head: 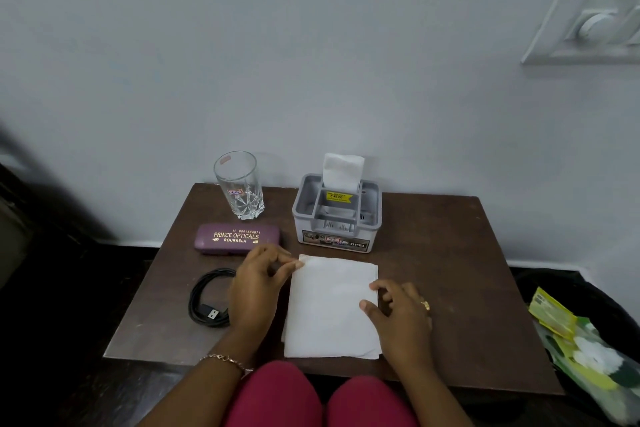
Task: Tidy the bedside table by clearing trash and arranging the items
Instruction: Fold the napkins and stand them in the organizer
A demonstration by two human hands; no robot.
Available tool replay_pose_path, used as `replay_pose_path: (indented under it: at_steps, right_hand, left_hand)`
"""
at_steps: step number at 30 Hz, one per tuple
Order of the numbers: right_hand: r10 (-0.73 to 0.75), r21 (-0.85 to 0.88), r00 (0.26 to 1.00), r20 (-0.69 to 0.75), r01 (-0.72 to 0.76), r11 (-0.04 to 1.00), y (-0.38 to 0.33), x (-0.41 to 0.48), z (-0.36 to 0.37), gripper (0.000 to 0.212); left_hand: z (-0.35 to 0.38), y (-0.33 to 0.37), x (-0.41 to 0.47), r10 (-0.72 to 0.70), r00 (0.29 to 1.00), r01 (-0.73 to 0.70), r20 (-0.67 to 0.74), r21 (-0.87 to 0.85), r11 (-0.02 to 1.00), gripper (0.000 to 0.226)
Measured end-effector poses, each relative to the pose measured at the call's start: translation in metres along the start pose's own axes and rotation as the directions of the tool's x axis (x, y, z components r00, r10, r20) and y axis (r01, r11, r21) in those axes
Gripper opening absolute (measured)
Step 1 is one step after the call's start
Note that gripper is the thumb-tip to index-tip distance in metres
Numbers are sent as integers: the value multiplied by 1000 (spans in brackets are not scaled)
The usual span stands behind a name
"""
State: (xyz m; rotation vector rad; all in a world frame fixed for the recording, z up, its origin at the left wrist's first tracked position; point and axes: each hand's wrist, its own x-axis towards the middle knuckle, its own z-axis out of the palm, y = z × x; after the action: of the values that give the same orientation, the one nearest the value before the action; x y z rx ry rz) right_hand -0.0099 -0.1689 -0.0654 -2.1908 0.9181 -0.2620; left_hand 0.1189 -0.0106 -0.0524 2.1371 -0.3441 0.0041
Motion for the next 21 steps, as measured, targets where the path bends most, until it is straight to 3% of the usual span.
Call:
replay_pose_path:
  at_steps: [7, 10, 15, 17, 19, 21]
  right_hand:
    - [16, 0, 1000, -20, -16, 1000, -2, 1, -1, 29]
    - [15, -4, 999, -32, -15, 1000, -1, 1, 0, 32]
    - [24, -8, 999, -27, -24, 1000, -2, 2, 0, 32]
    - [31, -5, 999, -26, -31, 1000, -2, 2, 1, 33]
    - [37, 3, 999, -30, -37, 999, -2, 2, 0, 34]
    - [46, 32, 998, -31, -45, 998, -1, 2, 1, 36]
  left_hand:
    - [-4, 5, -6, 123, 992, -115, -3, 325, 939, 13]
    - [-4, -2, -2, 266, 964, -239, 0, 436, 868, 26]
    - [-2, -1, -2, 324, 945, -278, 39, 619, 734, 32]
    - [0, 0, -1, 264, 964, -231, 4, 495, 837, 24]
    - [2, -4, -1, 153, 988, -152, 7, 160, 975, 15]
    - [1, -9, -4, 91, 996, -86, 21, -172, 981, 5]
